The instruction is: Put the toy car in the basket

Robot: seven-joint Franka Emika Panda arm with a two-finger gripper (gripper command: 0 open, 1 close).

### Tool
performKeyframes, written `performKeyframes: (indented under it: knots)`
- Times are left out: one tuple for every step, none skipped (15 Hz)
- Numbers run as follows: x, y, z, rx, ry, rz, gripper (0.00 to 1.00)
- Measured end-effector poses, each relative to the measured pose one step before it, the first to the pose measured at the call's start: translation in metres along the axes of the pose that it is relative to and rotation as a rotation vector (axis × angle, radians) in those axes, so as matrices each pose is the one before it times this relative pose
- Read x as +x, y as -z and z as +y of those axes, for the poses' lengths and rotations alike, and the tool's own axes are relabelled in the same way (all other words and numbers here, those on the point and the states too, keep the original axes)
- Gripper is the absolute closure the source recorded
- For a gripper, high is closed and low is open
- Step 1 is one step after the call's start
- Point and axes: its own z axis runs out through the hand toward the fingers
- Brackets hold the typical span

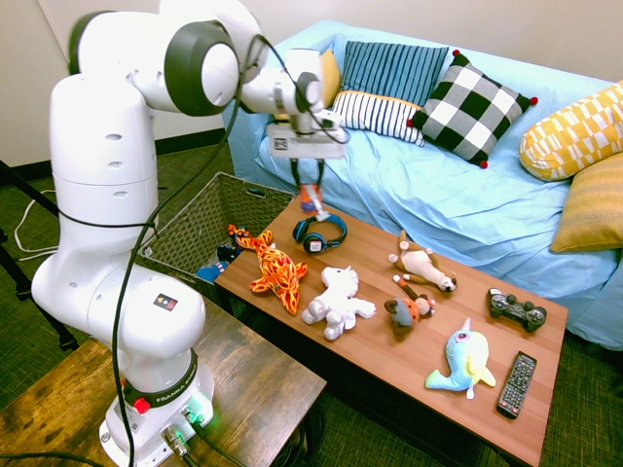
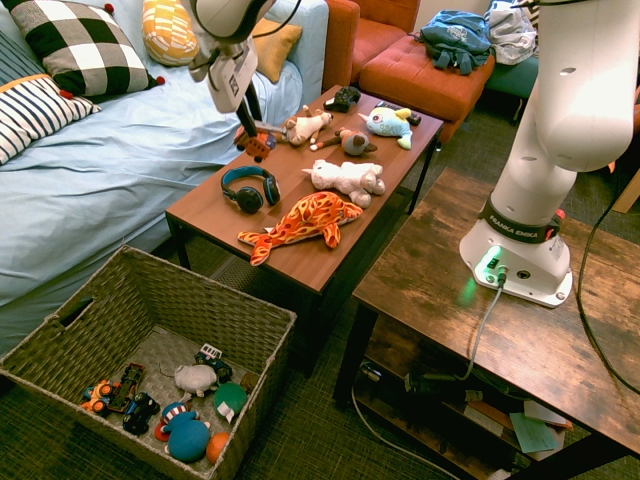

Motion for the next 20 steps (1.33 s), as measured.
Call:
performKeyframes:
  knots:
    - [-0.04355,0.00878,-0.04332,-0.01829,0.0199,0.01033,1.0]
    - [-0.03628,0.00747,-0.04271,-0.01569,0.01812,0.01352,1.0]
    - [-0.0235,0.00426,-0.0391,-0.01384,0.01593,0.01372,1.0]
    - [-0.00831,-0.00343,-0.03213,-0.0105,0.01041,0.0077,1.0]
    - [0.00645,-0.01189,-0.01841,-0.00803,0.00158,-0.00941,1.0]
    - [0.016,-0.01507,-0.01006,-0.0087,-0.01089,-0.02585,1.0]
    - [0.01867,-0.01221,-0.0046,-0.00345,-0.00943,-0.02988,1.0]
    - [0.01583,-0.00538,-0.00532,0.00394,-0.0015,-0.02032,1.0]
    - [0.00947,-0.00094,-0.00869,0.00663,0.00531,-0.01307,0.0]
    - [0.00208,0.001,-0.01263,-0.00333,0.01069,-0.00668,0.0]
    - [-0.00272,0.00098,-0.01447,-0.01009,0.01454,-0.00325,0.0]
    - [-0.00447,0.00006,-0.01565,-0.01022,0.01567,-0.00185,0.0]
    - [-0.00319,-0.00222,-0.01339,-0.00823,0.01221,-0.00115,0.0]
    - [-0.00049,-0.00463,-0.00954,-0.00733,0.00646,-0.00164,0.0]
    - [0.00279,-0.00411,-0.00478,-0.00391,0.00075,-0.0004,0.0]
    - [0.00533,-0.00217,-0.00005,-0.00449,-0.00004,-0.00143,0.0]
    - [0.00524,0.00152,0.00214,-0.00046,0.00033,0.00266,0.0]
    - [0.0041,0.00361,0.00271,0.00416,-0.00184,0.00563,0.0]
    - [0.00419,0.00438,0.00412,0.00462,-0.00697,0.00781,0.0]
    - [0.00705,0.00664,0.00866,0.00925,-0.01458,0.01145,0.0]
